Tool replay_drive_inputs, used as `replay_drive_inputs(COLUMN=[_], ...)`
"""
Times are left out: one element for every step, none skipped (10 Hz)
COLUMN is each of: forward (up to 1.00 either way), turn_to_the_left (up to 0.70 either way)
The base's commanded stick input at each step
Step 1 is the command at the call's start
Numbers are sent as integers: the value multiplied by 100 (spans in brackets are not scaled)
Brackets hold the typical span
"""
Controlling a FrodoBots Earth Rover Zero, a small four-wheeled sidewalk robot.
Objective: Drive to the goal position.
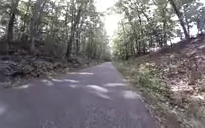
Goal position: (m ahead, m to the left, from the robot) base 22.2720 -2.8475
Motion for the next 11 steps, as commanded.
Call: replay_drive_inputs(forward=[70,70,70,70,70,70,70,70,70,70,70], turn_to_the_left=[0,0,0,0,0,0,0,0,0,0,0])
